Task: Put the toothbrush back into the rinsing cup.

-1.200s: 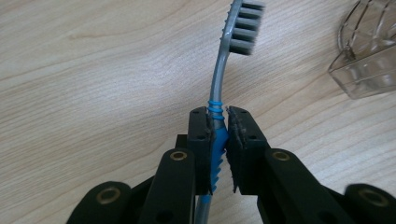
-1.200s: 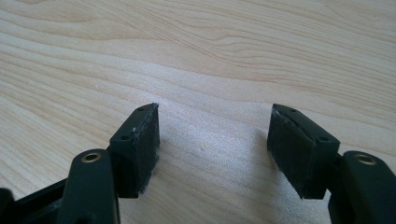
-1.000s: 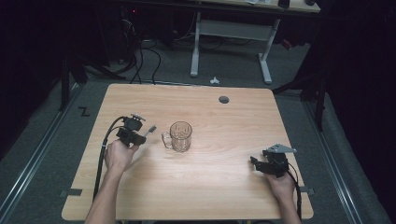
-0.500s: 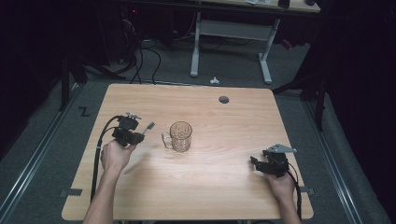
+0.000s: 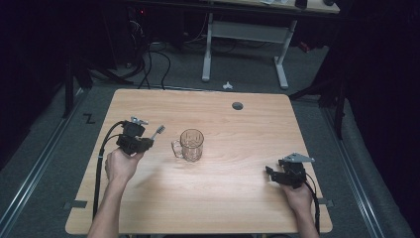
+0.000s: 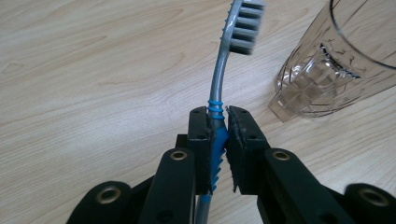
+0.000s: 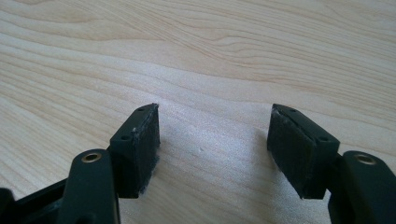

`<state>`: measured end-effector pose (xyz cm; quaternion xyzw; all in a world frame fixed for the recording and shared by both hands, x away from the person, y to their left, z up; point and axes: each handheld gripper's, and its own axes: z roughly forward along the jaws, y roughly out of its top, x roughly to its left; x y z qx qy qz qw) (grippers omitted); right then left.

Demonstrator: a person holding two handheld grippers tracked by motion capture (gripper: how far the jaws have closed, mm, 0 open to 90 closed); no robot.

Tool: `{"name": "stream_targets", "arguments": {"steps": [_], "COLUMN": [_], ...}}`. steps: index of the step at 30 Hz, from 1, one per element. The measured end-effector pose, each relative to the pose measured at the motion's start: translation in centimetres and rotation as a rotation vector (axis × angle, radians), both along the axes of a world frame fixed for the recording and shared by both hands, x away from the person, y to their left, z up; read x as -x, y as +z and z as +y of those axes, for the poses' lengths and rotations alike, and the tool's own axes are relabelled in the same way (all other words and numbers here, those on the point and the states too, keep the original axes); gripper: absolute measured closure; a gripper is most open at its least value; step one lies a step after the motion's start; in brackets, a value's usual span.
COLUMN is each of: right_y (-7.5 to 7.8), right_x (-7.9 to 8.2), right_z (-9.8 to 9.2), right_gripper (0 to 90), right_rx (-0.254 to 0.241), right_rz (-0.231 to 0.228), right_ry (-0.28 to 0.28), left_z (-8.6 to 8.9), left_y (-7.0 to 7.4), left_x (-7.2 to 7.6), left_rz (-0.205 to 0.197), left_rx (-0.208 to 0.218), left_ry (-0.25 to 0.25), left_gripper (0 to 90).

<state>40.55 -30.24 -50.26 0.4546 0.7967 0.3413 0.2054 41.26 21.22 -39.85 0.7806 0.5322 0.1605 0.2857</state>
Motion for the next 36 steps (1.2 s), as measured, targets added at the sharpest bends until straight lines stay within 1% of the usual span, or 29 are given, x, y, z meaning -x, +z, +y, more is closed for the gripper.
{"name": "stream_targets", "arguments": {"steps": [4,6,8,9,11,16,21,25,27,33,36], "right_y": [0.0,0.0,0.0,0.0,0.0,0.0,0.0,0.0,0.0,0.0,0.0], "right_x": [0.0,0.0,0.0,0.0,0.0,0.0,0.0,0.0,0.0,0.0,0.0], "right_z": [0.0,0.0,0.0,0.0,0.0,0.0,0.0,0.0,0.0,0.0,0.0], "right_gripper": [34.9,34.9,34.9,34.9,34.9,34.7,34.6,34.6,34.6,34.6,34.6], "right_rx": [-0.002,-0.002,-0.002,-0.001,-0.001,-0.003,-0.001,0.000,0.002,0.003,0.004], "right_rz": [0.001,0.001,0.001,0.001,0.000,0.001,0.001,0.000,0.000,0.001,0.000], "right_ry": [0.000,0.000,0.000,0.000,0.000,0.001,0.001,0.002,0.003,0.004,0.005], "left_z": [0.0,-0.1,-0.1,-0.1,0.0,0.0,-0.2,-0.2,-0.2,-0.4,-0.5], "left_y": [0.6,0.9,1.2,1.2,1.3,1.6,1.9,2.3,2.4,2.5,2.5], "left_x": [0.4,0.5,0.7,0.7,0.8,1.1,1.5,1.7,1.8,2.0,2.1], "left_rz": [-0.026,-0.040,-0.049,-0.053,-0.059,-0.091,-0.111,-0.136,-0.140,-0.161,-0.170], "left_rx": [0.021,0.024,0.045,0.054,0.057,0.080,0.105,0.139,0.152,0.162,0.180], "left_ry": [-0.003,-0.006,-0.009,-0.010,-0.011,-0.008,-0.018,-0.021,-0.021,-0.027,-0.033], "left_gripper": [80.1,80.2,80.2,80.1,80.2,80.1,80.1,80.1,80.1,80.1,80.1]}}
